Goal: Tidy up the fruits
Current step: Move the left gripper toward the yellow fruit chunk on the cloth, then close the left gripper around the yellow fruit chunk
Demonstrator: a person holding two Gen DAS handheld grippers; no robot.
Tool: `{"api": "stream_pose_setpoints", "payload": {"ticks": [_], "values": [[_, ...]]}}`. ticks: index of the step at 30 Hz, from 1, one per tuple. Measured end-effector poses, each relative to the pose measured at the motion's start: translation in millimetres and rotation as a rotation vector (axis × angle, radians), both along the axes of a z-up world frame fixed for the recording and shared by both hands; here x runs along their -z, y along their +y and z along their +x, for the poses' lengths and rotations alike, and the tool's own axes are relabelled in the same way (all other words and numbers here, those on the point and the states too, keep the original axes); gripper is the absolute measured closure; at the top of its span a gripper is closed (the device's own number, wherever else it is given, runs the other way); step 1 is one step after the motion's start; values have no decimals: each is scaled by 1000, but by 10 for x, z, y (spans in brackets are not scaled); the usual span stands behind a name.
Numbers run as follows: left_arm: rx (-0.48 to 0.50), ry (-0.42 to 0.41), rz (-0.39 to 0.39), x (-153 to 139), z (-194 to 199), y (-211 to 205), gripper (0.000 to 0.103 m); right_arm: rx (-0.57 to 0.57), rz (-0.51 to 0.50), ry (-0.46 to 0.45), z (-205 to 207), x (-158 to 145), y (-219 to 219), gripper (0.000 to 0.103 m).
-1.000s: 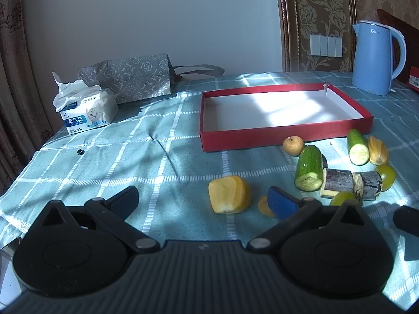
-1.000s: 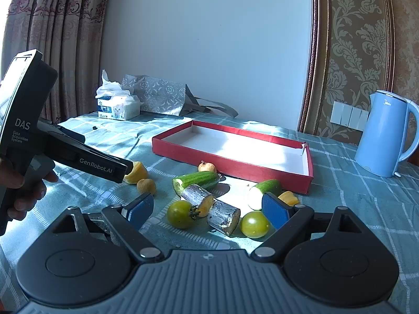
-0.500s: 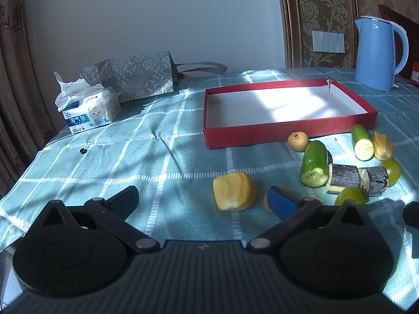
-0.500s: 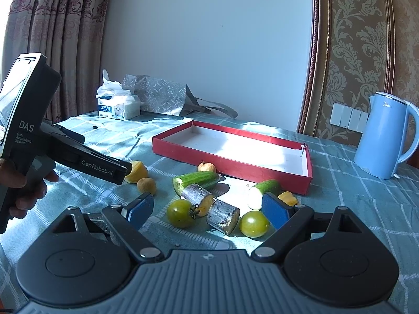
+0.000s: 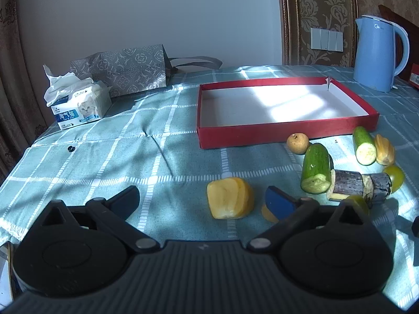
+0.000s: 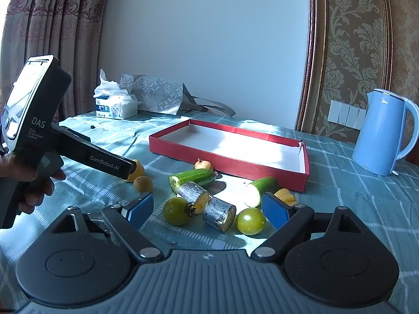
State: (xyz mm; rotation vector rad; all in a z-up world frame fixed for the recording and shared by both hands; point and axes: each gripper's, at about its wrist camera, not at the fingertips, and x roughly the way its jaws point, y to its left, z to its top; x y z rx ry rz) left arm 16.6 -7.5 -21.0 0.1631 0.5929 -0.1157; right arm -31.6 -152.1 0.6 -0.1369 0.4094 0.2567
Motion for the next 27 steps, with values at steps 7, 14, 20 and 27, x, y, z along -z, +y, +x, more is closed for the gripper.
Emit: {"api": "stream_pose_setpoints", "payload": {"ticks": [7, 14, 20, 27], "values": [[7, 41, -2, 62, 87, -42, 9, 2, 5, 4, 12, 4, -20, 12], [-25, 62, 12, 87, 209, -16, 10, 10, 14, 7, 25, 19, -47, 12], [11, 110, -47, 153, 201, -54, 42, 19, 16, 4, 18, 18, -74, 12], [41, 161, -154, 112, 228, 11, 66, 33, 29, 4, 27, 30, -123, 12]]}}
